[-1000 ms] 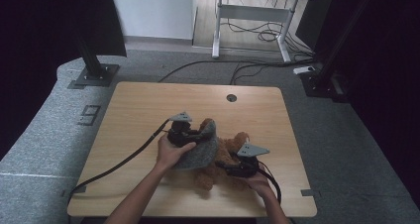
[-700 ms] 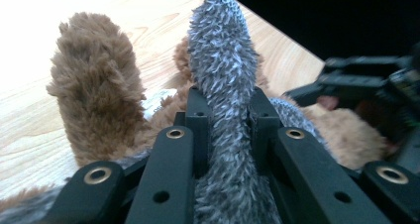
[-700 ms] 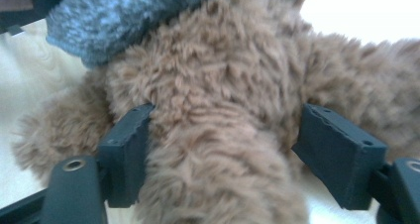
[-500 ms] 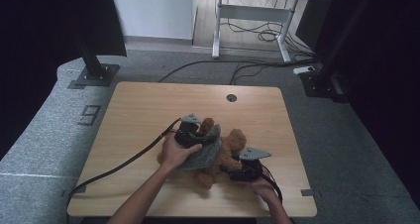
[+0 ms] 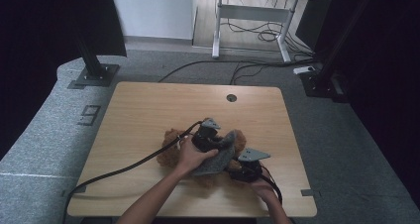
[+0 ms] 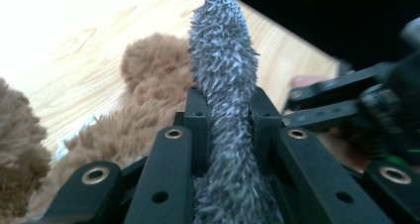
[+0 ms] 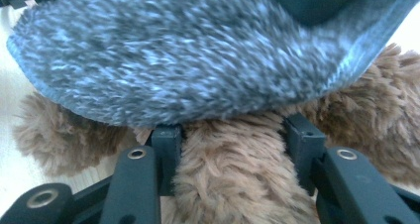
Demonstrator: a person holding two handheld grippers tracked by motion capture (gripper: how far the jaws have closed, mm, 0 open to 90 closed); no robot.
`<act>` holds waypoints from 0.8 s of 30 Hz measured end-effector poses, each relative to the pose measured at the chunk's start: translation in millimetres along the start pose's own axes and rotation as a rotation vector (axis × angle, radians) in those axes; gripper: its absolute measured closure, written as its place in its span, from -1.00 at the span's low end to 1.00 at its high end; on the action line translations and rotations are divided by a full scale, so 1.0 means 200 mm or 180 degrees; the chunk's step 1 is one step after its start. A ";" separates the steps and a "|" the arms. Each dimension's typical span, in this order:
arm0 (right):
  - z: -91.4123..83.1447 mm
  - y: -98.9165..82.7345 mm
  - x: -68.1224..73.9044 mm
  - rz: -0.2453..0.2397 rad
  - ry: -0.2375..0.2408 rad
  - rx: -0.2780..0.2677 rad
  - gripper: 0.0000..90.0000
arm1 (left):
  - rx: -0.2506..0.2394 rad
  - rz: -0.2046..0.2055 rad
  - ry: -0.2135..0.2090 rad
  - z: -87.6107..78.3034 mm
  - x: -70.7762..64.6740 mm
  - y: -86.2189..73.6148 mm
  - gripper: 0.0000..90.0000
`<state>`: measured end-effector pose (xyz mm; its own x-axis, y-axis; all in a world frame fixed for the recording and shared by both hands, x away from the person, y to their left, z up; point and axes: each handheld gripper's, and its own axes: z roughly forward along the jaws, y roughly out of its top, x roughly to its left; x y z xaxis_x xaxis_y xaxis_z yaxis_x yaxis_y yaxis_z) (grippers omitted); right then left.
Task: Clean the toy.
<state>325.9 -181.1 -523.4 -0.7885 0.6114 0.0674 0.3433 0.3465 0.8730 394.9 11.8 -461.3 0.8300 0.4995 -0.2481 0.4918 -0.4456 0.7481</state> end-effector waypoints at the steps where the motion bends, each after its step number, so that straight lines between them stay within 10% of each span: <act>1: 0.00 0.00 0.00 0.0001 -0.0004 0.0008 0.19 | 0.0004 -0.0004 0.0026 0.00 0.00 0.00 0.68; 12: 0.00 -0.01 0.00 0.0013 0.0025 0.0067 0.32 | -0.0019 0.0191 0.0493 -0.09 0.03 -0.05 0.69; 20: 0.00 -0.01 0.01 0.0030 0.0124 0.0114 0.35 | -0.0132 0.0033 0.0868 -0.33 0.20 -0.16 0.69; 24: 0.01 -0.02 0.01 -0.0026 0.0173 0.0152 0.35 | -0.0167 -0.0212 0.0828 -0.41 0.32 -0.22 0.69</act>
<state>323.3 -180.3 -527.0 -0.8173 0.5694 0.0877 0.3598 0.3856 0.8496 404.4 123.9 -458.6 0.6975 0.7035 -0.1366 0.5232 -0.3696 0.7679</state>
